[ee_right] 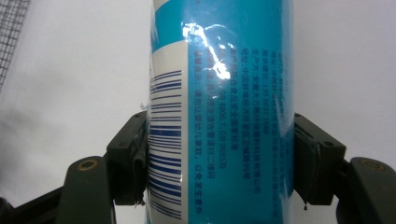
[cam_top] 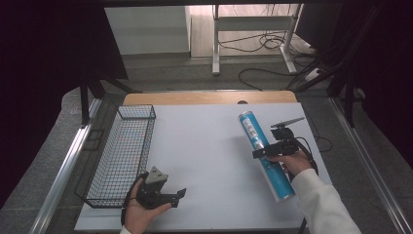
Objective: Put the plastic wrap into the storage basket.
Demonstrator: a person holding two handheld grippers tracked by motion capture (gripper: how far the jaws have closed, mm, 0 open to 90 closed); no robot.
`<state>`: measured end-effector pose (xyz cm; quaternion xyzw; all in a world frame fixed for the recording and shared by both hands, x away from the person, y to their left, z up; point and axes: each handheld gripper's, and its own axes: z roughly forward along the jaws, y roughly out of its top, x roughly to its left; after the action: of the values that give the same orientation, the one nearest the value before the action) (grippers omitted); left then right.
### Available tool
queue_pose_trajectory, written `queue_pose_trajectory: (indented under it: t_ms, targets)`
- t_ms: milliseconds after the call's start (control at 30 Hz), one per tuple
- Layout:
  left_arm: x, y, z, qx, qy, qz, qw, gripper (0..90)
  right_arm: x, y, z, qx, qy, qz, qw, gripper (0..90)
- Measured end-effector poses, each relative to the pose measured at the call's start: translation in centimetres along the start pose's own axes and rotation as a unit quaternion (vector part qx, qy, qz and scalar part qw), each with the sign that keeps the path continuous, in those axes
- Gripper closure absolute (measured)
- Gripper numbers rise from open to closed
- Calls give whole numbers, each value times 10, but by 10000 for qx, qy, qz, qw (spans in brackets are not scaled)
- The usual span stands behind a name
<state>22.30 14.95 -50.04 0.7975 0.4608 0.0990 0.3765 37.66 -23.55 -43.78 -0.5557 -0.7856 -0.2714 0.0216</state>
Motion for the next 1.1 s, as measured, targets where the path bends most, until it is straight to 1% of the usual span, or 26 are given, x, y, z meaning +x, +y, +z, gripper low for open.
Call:
queue_pose_trajectory:
  t_ms: [100, 167, 233, 267, 367, 600, 733, 767, 800, 867, 967, 1033, 1100]
  targets:
    - [1, 0, 0, -12, -23, -29, 10000, 168, 8, -1, 2, -41, 57, -40, 10000, 317]
    - [1, 0, 0, -18, -38, -44, 10000, 168, 17, -2, 4, -52, 71, -117, 9999, 317]
    - [0, 0, 0, -17, -54, -56, 10000, 168, 19, -2, 4, -52, 78, -132, 9999, 317]
    - [0, 0, 0, -13, -65, -66, 10000, 168, 24, -2, 6, -43, 131, -188, 9997, 317]
    - [1, 0, 0, -15, -73, -77, 9999, 168, 28, -2, 8, -29, 164, -231, 9996, 317]
    - [2, 0, 1, -32, -110, -124, 9999, 168, 45, -3, 14, -20, 278, -375, 9989, 317]
    - [3, 0, 0, -41, -147, -159, 9998, 168, 57, -4, 18, 22, 376, -512, 9980, 317]
    - [3, 0, 0, -45, -159, -169, 9997, 168, 64, -4, 20, 41, 407, -587, 9974, 317]
    - [3, 0, 0, -45, -159, -169, 9997, 168, 64, -4, 20, 41, 407, -587, 9974, 317]
    - [3, 0, 0, -49, -164, -173, 9997, 168, 68, -5, 23, 51, 437, -640, 9970, 317]
    - [4, 0, 0, -55, -178, -191, 9996, 168, 73, -5, 27, 60, 469, -634, 9969, 317]
    - [4, 0, 0, -66, -185, -205, 9996, 168, 79, -7, 31, 102, 510, -713, 9961, 317]
    - [4, 0, 0, -74, -199, -224, 9995, 168, 81, -8, 32, 122, 526, -732, 9959, 317]
